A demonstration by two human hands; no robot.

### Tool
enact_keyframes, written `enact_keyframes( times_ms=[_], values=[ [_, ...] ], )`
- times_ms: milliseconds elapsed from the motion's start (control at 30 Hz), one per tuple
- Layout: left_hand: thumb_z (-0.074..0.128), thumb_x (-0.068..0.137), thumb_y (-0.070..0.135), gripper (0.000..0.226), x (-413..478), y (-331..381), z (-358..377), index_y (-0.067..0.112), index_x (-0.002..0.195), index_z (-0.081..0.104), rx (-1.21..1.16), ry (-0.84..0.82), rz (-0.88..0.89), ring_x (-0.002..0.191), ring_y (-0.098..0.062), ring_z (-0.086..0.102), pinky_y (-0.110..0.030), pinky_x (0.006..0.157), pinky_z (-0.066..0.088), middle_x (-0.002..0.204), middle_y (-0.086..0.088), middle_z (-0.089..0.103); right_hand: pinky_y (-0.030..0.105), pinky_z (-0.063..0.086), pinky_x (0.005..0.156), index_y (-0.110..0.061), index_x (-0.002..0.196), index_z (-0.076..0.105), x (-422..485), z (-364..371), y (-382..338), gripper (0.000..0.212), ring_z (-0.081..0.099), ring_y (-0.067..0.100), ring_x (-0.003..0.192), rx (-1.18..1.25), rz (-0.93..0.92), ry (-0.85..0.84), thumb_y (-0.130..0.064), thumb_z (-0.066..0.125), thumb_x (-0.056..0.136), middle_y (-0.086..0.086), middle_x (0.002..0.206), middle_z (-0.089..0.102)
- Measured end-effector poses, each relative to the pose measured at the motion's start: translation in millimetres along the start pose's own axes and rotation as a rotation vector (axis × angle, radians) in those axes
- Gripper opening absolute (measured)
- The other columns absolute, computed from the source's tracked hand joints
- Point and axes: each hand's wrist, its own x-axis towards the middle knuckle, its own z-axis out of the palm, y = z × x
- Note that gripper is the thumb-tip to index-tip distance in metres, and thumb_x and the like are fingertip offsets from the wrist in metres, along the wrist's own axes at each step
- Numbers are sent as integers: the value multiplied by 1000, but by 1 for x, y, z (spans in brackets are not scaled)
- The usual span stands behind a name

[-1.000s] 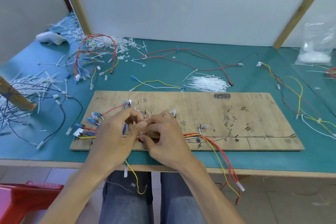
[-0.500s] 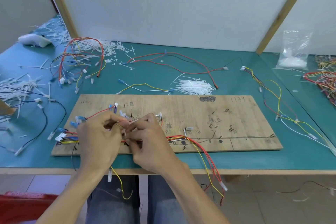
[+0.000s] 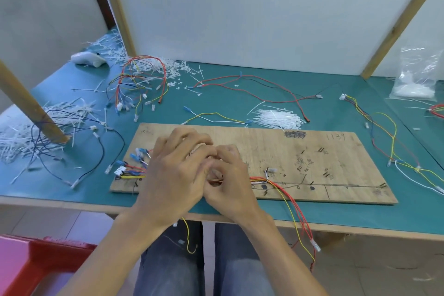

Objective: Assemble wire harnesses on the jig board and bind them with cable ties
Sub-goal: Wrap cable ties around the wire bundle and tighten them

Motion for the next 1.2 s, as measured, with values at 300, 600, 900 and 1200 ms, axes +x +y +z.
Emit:
enact_keyframes(
  times_ms=[300, 600, 900, 1200],
  values=[
    [73, 93, 16, 11, -32, 25, 18, 17, 103, 74, 63, -168, -23, 107, -24, 63, -39, 92, 48, 108, 4, 71, 28, 51, 92, -14, 92, 79, -1, -30, -5, 39, 66, 20, 103, -6, 155, 374, 16, 62, 72, -3, 102, 71],
    [88, 77, 3, 25, -32, 42, 29, 14, 98, 79, 64, -292, -224, 92, -22, 67, -38, 71, 57, 101, 2, 71, 29, 57, 84, -25, 92, 79, 54, -115, 62, 15, 69, 7, 80, -185, 605, 254, -15, 67, 92, -15, 87, 75],
    [88, 75, 0, 28, -33, 42, 33, 18, 95, 82, 20, -308, -251, 97, -15, 60, -26, 71, 54, 93, 7, 65, 30, 45, 66, -14, 75, 75, 97, -114, 115, 21, 61, 31, 75, -609, 703, 69, -23, 69, 93, 8, 77, 74],
    [86, 75, -3, 26, -35, 34, 40, 17, 89, 80, -42, -264, -268, 87, -16, 60, -34, 63, 55, 89, 7, 62, 36, 52, 79, -14, 80, 69, 108, -116, 116, 19, 67, 35, 101, -405, 774, 141, -8, 63, 97, 12, 97, 75]
  ],
)
